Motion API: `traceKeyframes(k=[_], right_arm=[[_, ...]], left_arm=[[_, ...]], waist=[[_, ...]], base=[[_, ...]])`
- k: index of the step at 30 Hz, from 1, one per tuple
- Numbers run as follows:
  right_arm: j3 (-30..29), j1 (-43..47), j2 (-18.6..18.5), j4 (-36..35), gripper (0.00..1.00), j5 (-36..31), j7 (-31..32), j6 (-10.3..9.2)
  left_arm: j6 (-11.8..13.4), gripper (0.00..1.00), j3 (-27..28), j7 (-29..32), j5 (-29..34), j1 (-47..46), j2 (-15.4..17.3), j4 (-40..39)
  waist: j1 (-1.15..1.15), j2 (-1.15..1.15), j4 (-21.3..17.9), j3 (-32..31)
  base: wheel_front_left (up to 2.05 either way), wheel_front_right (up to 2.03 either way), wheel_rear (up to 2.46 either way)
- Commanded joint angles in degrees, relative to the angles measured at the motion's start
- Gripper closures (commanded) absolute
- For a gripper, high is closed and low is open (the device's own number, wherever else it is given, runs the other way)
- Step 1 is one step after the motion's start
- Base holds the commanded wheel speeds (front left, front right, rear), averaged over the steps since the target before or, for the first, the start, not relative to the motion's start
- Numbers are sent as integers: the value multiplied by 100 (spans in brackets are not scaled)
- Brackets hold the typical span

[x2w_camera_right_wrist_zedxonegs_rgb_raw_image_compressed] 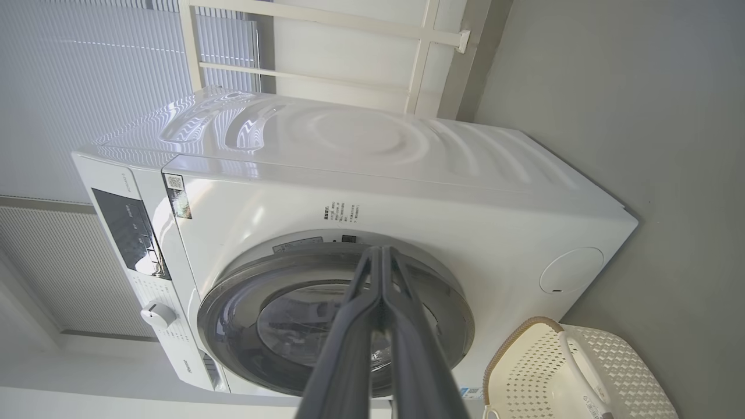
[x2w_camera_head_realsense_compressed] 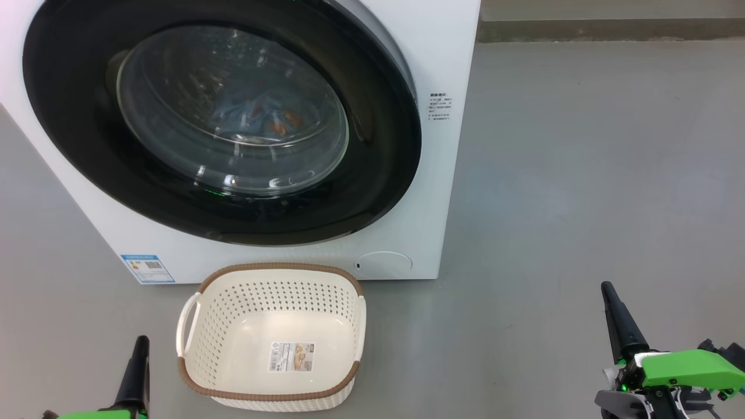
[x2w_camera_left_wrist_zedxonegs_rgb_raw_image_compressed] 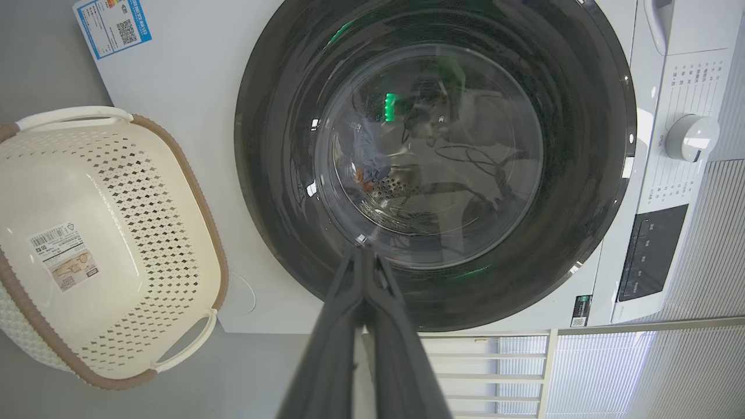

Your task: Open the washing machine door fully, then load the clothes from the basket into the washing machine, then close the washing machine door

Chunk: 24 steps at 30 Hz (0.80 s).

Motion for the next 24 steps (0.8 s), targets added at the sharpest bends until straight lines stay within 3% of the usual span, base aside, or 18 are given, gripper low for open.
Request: traceKeyframes(k=[1, 8, 24], right_arm=[[51, 27, -22, -187, 100, 189, 64, -6], [-17, 35, 17, -218, 100, 577, 182, -6], [-34, 34, 29, -217, 100, 573, 197, -6]], left_arm=[[-17, 100, 213, 55, -112, -300, 49, -170], [-18, 100, 296, 170, -433, -330, -18, -177], [-19, 100, 305, 179, -433, -331, -25, -179]], waist=[[0, 0, 6, -6], [0, 0, 38, -34], [0, 0, 39, -35]], base=[[0, 0, 0], [0, 0, 0], [0, 0, 0]])
